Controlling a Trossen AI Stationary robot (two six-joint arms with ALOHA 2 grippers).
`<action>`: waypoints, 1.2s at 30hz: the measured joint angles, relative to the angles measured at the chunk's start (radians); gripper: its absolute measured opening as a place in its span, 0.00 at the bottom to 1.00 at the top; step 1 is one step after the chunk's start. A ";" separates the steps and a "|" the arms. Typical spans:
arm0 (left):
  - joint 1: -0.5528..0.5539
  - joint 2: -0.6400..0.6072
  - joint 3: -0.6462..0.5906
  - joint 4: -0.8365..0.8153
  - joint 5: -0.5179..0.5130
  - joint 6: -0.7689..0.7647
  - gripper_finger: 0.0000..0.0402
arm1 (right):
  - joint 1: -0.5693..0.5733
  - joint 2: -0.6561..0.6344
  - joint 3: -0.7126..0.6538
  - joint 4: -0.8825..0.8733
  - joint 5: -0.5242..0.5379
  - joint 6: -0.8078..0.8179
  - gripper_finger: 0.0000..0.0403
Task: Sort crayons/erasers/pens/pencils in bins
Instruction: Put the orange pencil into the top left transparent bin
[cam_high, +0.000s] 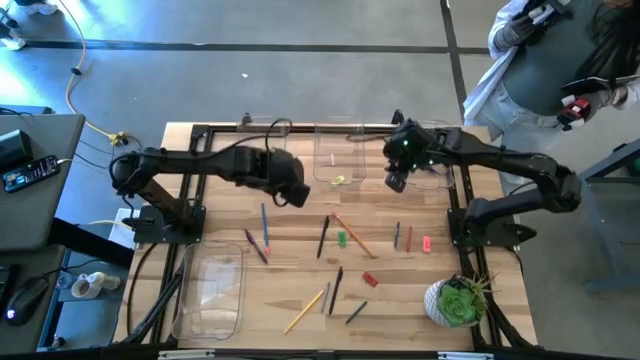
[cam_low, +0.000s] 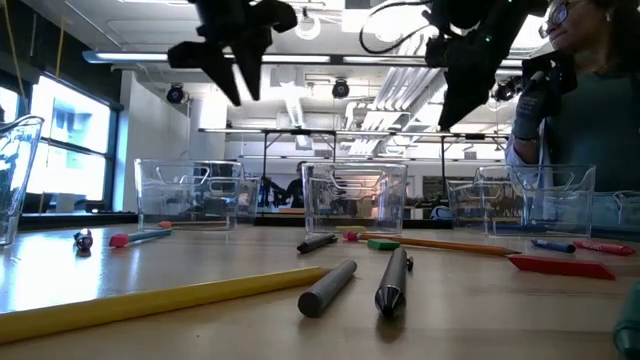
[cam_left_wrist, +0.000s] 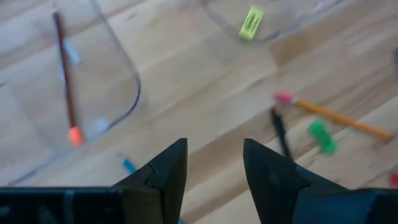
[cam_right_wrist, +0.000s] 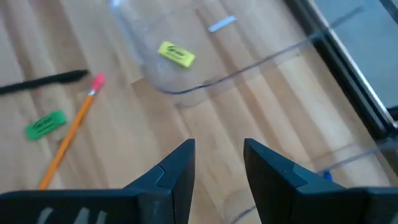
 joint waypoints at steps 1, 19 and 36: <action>-0.017 0.000 0.000 -0.014 -0.011 -0.015 0.36 | 0.022 0.000 0.000 0.000 0.005 0.009 0.32; -0.199 0.011 0.000 -0.114 0.004 -0.104 0.36 | 0.313 0.054 0.000 -0.026 0.038 0.376 0.32; -0.263 0.011 0.000 -0.113 0.041 -0.097 0.36 | 0.475 0.230 0.000 -0.023 0.036 0.628 0.32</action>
